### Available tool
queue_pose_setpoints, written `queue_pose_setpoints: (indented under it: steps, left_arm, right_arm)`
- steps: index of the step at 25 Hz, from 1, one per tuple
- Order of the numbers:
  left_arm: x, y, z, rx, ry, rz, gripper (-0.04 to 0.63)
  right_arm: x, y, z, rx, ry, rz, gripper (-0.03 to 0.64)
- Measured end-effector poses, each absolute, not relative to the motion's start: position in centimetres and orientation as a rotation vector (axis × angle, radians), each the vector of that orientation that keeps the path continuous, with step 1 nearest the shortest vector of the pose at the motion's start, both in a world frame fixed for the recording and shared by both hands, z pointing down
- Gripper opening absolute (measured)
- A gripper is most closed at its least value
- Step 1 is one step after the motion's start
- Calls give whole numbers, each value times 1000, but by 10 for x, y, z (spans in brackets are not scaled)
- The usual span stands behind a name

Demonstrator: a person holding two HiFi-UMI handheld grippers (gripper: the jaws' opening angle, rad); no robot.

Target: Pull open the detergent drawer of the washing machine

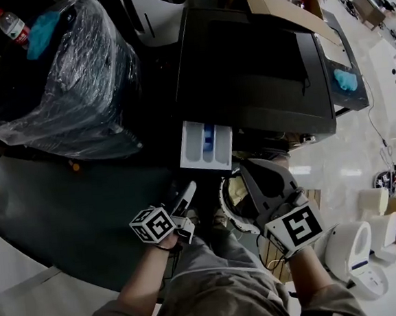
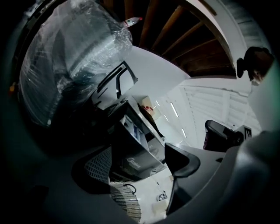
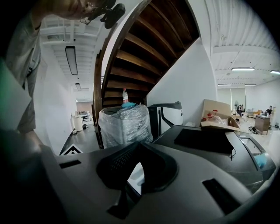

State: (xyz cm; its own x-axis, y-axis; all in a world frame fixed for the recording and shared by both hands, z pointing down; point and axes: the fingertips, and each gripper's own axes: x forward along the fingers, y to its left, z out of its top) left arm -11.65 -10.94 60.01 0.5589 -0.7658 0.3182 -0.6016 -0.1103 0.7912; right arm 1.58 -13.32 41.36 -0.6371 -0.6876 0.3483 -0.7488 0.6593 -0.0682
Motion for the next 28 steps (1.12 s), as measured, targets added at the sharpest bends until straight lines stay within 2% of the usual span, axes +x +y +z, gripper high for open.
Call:
queue_pose_setpoints:
  steps: [2, 4, 6, 8, 16, 28]
  left_arm:
    - [-122, -112, 581, 1849, -1156, -198, 340]
    - [-130, -116, 560, 1874, -1192, -220, 309]
    - [-141, -122, 537, 1883, -1234, -251, 225]
    - [-147, -129, 514, 1922, -1267, -245, 217]
    - [-147, -148, 415, 2192, -1326, -176, 117]
    - [-127, -157, 291, 2536, -1343, -120, 39]
  right_arm:
    - [14, -134, 405, 1143, -2596, 287, 34]
    - [12, -134, 397, 1137, -2603, 278, 34]
    - [9, -134, 387, 1128, -2610, 267, 34]
    - [7, -132, 374, 1113, -2623, 247, 34]
    - [4, -127, 310, 1118, -2708, 134, 34]
    - [10, -125, 219, 1255, -2809, -6, 34]
